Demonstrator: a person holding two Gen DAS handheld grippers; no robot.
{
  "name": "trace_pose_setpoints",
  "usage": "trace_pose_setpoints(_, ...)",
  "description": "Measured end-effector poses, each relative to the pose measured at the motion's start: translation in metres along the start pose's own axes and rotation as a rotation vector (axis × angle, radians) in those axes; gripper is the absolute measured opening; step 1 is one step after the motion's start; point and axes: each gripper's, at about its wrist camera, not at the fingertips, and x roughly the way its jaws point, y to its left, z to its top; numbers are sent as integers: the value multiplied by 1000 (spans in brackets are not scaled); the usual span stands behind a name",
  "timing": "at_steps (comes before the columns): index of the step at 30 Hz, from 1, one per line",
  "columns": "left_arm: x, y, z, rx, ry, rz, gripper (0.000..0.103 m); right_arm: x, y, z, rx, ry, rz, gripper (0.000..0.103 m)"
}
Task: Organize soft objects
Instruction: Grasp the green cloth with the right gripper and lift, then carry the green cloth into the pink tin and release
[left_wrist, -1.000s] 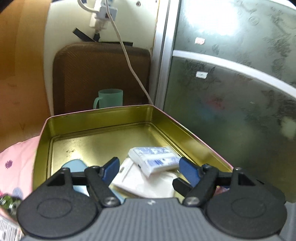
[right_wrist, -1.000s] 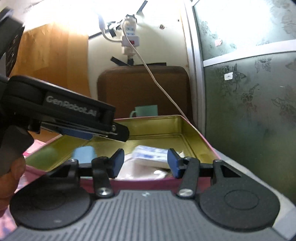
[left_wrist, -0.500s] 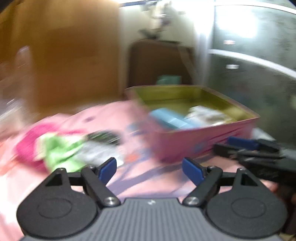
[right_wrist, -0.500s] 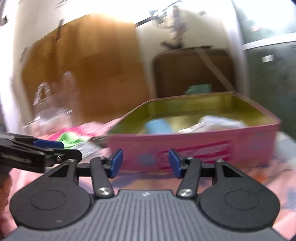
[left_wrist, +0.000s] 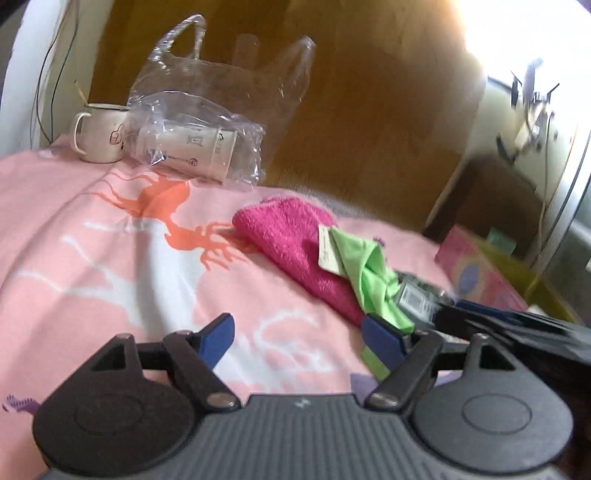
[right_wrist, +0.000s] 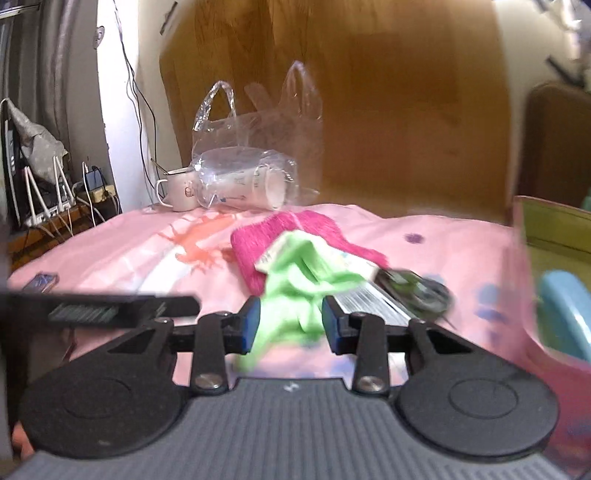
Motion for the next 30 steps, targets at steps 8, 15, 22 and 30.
trace_pose_setpoints(8,-11,5,0,-36,-69,-46,80,62,-6,10,26,140,-10,9)
trace_pose_setpoints(15,-15,7,-3,-51,-83,-77,80,-17,8,-22,23,107,107,9)
trace_pose_setpoints(22,-15,-3,-6,-5,-21,-207,74,-81,17,-72,-93,133,86,13)
trace_pose_setpoints(30,-33,-64,-26,202,75,-356,66,-116,13,-94,-13,66,52,53)
